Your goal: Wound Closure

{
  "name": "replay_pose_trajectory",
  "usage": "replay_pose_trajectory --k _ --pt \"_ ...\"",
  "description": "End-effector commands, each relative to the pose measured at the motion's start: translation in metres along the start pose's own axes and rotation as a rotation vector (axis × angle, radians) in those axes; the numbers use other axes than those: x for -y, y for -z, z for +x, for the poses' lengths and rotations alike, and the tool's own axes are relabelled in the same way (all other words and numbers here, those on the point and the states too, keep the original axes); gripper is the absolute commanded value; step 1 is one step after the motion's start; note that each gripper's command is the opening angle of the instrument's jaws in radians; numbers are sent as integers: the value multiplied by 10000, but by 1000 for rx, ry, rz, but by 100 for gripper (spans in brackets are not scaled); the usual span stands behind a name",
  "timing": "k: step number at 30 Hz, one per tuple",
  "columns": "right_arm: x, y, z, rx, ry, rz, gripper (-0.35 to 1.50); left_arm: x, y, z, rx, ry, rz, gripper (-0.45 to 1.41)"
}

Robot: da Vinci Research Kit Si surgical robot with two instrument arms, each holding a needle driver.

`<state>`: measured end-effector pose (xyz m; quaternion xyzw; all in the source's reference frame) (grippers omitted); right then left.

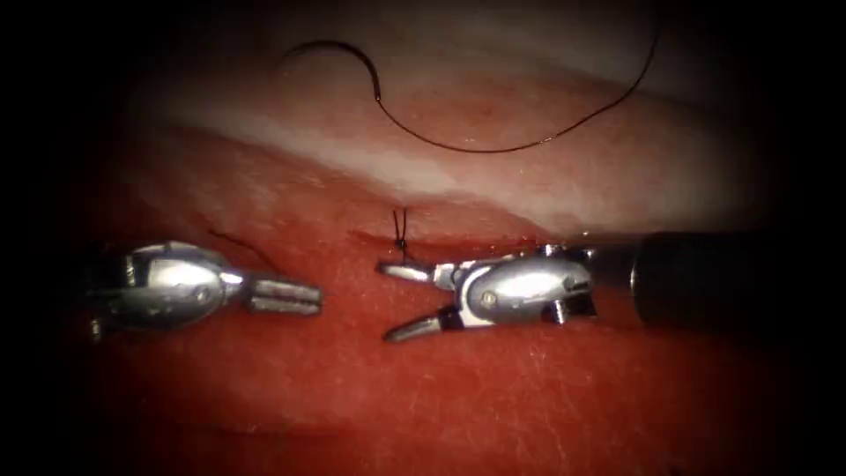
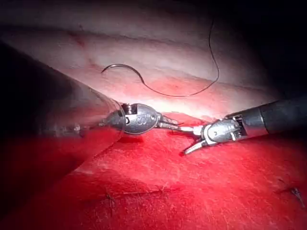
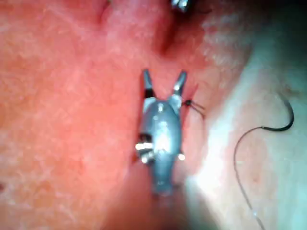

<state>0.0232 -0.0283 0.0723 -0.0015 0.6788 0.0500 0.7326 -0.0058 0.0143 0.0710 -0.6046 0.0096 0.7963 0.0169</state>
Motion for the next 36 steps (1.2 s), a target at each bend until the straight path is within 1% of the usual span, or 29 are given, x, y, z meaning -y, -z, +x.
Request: replay_pose_trajectory --k 1,2,3,4,5,6,8,10,11,12,13,14,19,20,21,22,23,24,27,28,29,30,31,32,33,36 --pt "2 8 -3 -2 -4 -4 147 3 -6 -6 -2 2 4 -45" --pt "1 34 3 -5 -12 -21 147 19 12 -24 13 18 22 -45" --pt "0 44 5 -6 -15 -25 147 25 19 -32 27 24 33 -45" --pt "0 44 5 -6 -15 -25 147 25 19 -32 27 24 33 -45" --pt "0 65 8 1 -20 -36 147 40 36 -52 47 37 57 -45" --pt "0 65 8 1 -20 -36 147 40 36 -52 47 37 57 -45" --pt "-1 78 9 16 -23 -46 147 52 49 -69 59 40 71 -45" --pt "-1 90 9 27 -25 -52 147 63 62 -92 84 51 89 -45" --pt "-1 96 9 34 -26 -60 147 72 72 -115 123 64 113 -45" --pt "-1 98 8 39 -33 -65 147 78 79 -137 142 85 126 -45" --pt "-1 98 8 39 -33 -65 147 78 79 -137 142 85 126 -45" --pt "-1 98 7 40 -32 -65 147 81 82 -147 148 95 130 -45" --pt "-2 95 7 34 -38 -74 147 90 92 -209 180 149 152 -45" --pt "-2 94 7 32 -45 -76 145 89 92 -234 198 167 139 -45" --pt "-2 94 7 32 -45 -76 145 89 92 -234 198 167 139 -45" --pt "-2 94 7 32 -45 -76 145 88 92 -244 205 183 134 -45" --pt "-2 94 7 32 -45 -77 145 86 91 -264 228 201 116 -45" --pt "-2 94 7 32 -45 -77 145 86 91 -264 228 201 116 -45" --pt "-2 95 6 34 -50 -78 145 81 91 -292 302 265 107 -45" --pt "-2 95 6 34 -50 -78 145 78 91 -300 318 315 108 -33" --pt "-1 96 6 33 -55 -78 145 76 90 -308 329 403 128 32" --pt "-1 96 5 33 -55 -78 145 76 90 -311 335 438 145 69" --pt "-1 96 5 33 -55 -78 145 76 90 -310 339 450 153 89" --pt "-2 96 4 34 -55 -78 145 76 90 -309 344 458 155 104" --pt "-2 96 3 34 -55 -79 145 76 92 -300 342 473 166 111" --pt "-4 96 1 36 -55 -80 145 75 95 -273 335 494 184 113"
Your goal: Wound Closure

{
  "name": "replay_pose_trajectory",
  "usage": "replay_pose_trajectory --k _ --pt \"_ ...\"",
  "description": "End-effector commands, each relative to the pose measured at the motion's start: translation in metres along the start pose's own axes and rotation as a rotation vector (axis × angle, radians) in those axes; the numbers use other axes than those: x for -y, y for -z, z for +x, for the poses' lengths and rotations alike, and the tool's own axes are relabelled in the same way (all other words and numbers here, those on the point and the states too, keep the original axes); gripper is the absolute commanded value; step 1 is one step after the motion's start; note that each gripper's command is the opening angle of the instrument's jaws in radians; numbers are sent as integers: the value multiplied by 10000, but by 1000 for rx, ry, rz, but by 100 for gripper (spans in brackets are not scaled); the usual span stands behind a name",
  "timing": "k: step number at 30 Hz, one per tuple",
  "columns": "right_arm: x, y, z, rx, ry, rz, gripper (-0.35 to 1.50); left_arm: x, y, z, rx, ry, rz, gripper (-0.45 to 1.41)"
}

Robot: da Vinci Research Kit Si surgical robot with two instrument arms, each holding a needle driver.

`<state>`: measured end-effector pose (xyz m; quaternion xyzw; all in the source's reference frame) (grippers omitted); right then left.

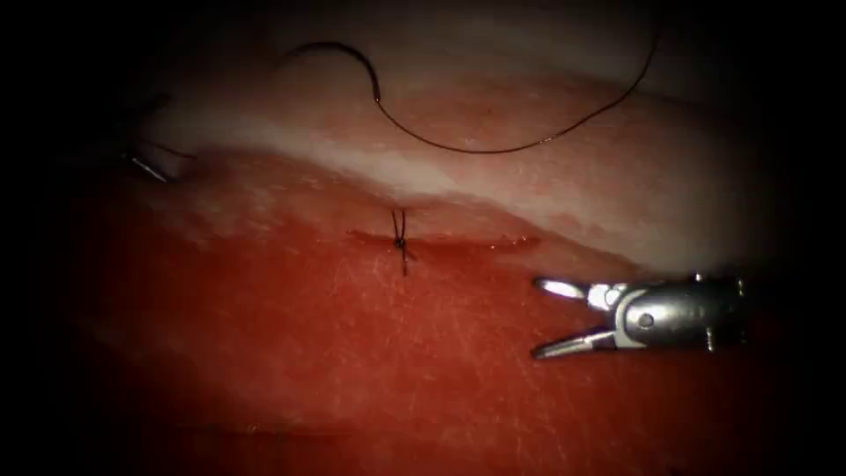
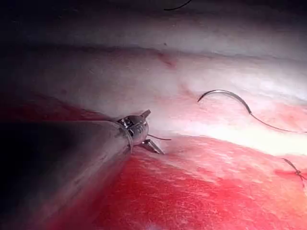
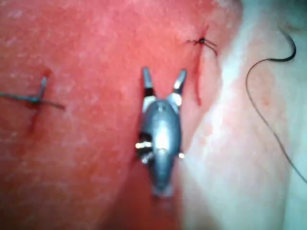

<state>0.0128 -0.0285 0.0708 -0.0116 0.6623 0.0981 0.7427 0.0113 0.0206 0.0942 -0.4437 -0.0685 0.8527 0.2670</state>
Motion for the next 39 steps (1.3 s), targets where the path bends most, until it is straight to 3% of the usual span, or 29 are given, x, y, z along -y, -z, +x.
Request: replay_pose_trajectory --k 1,9,11,13,17,19,20,21,26,33,39 --pt "1 -8 -7 -1 -5 1 145 0 -2 7 -12 14 -4 113" --pt "2 -8 -10 0 -9 0 145 -53 34 108 -133 -16 -92 108" --pt "1 -8 -9 -2 -10 -2 145 -55 28 122 -170 -27 -105 86" --pt "1 -8 -8 3 -16 -8 145 -46 10 126 -176 -41 -103 47" --pt "2 -8 -7 11 -53 -22 143 -30 -18 122 -169 -42 -82 46" --pt "2 -7 -5 87 -80 -11 132 -13 -44 116 -126 -27 -55 46" --pt "2 -7 -5 87 -80 -11 132 -13 -44 116 -126 -27 -55 46" --pt "0 -7 -2 142 -81 -23 132 -1 -57 115 -109 3 -55 46" --pt "-5 -3 12 194 -97 -74 132 31 -80 117 -68 30 -2 52" --pt "3 -8 27 199 -104 -67 135 56 -98 129 -56 68 12 59" --pt "7 -18 22 203 -146 -76 143 69 -124 135 10 88 -4 69"
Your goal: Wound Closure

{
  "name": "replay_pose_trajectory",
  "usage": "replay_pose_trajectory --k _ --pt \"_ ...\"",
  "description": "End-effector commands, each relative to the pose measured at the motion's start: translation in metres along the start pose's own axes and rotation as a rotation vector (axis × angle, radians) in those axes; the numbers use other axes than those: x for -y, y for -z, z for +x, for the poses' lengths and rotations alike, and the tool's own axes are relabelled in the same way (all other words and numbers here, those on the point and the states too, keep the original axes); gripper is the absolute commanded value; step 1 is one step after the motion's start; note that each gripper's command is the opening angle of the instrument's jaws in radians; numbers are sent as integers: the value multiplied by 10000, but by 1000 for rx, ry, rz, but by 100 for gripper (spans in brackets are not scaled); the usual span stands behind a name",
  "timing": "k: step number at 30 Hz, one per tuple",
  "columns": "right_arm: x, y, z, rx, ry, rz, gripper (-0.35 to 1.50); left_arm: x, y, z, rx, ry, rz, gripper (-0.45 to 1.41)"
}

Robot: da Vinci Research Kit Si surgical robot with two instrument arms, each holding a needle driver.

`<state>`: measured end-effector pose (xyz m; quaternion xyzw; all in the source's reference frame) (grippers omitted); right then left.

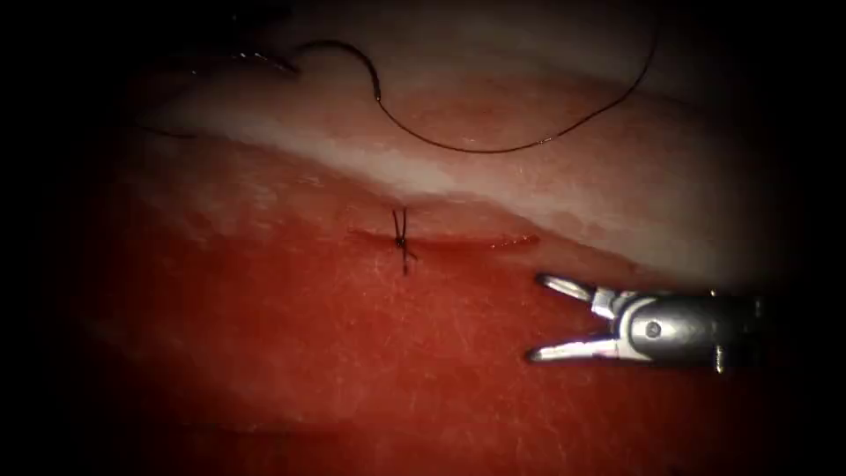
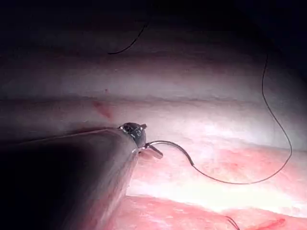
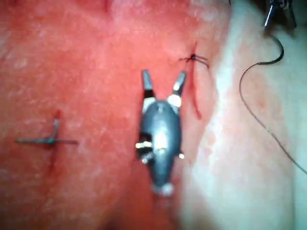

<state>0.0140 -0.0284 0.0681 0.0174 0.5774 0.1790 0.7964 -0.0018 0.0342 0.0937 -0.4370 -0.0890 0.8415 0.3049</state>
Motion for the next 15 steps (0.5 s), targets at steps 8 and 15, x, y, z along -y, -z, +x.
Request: replay_pose_trajectory --k 8,15 --pt "6 -11 -6 0 -3 5 145 25 -25 -13 115 38 -22 66" --pt "7 -14 -6 3 -2 4 147 28 -46 -30 203 54 -48 64"
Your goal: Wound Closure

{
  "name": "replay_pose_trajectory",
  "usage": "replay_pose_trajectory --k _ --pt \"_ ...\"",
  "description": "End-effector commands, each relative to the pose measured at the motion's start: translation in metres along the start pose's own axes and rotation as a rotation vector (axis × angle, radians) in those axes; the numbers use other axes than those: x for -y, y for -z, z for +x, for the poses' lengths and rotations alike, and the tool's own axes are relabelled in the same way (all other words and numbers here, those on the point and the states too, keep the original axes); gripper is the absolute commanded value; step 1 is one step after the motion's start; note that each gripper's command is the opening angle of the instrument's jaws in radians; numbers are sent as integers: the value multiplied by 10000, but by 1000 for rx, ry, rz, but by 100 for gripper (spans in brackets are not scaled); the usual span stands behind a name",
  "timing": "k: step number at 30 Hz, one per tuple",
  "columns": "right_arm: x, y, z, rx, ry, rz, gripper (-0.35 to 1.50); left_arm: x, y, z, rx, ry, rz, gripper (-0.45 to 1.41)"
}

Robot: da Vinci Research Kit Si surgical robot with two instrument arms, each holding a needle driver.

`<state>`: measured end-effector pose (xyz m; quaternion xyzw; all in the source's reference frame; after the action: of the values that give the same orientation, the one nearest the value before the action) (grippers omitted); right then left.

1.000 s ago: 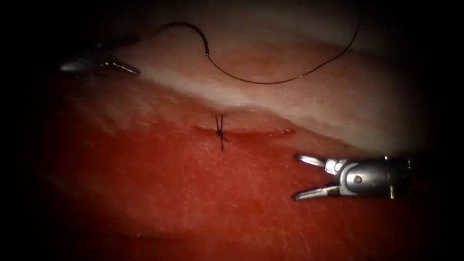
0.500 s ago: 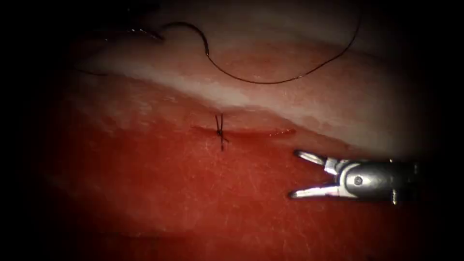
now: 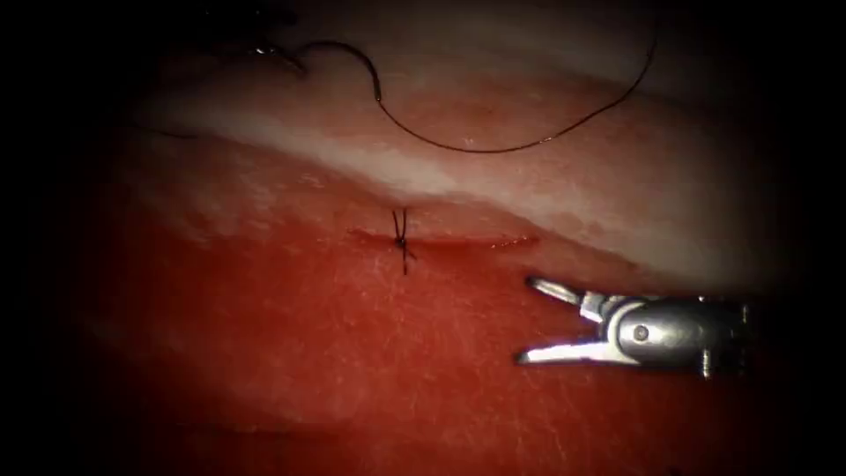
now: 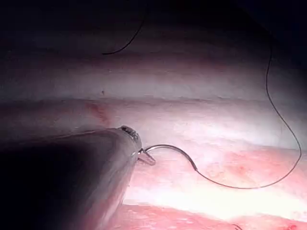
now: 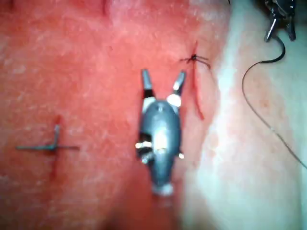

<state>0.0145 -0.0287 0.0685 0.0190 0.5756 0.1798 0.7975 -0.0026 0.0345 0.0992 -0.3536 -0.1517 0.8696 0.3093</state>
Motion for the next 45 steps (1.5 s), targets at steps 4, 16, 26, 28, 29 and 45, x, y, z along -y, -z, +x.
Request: replay_pose_trajectory --k 4,16,26,28,29,45 --pt "4 -9 -4 -2 2 3 147 12 -15 0 7 12 -8 61" --pt "5 -13 -6 4 4 3 147 -4 1 1 -7 7 -94 -45" --pt "-1 -14 -2 -101 -64 -50 138 -51 37 35 -477 76 -137 -45" --pt "-3 -15 -2 -109 -67 -57 137 -58 39 36 -516 96 -153 -45" --pt "-8 -15 0 -126 -73 -74 135 -69 41 38 -564 132 -177 -45" --pt "-49 -54 42 -189 154 -193 128 -153 27 44 -650 733 -436 -45"
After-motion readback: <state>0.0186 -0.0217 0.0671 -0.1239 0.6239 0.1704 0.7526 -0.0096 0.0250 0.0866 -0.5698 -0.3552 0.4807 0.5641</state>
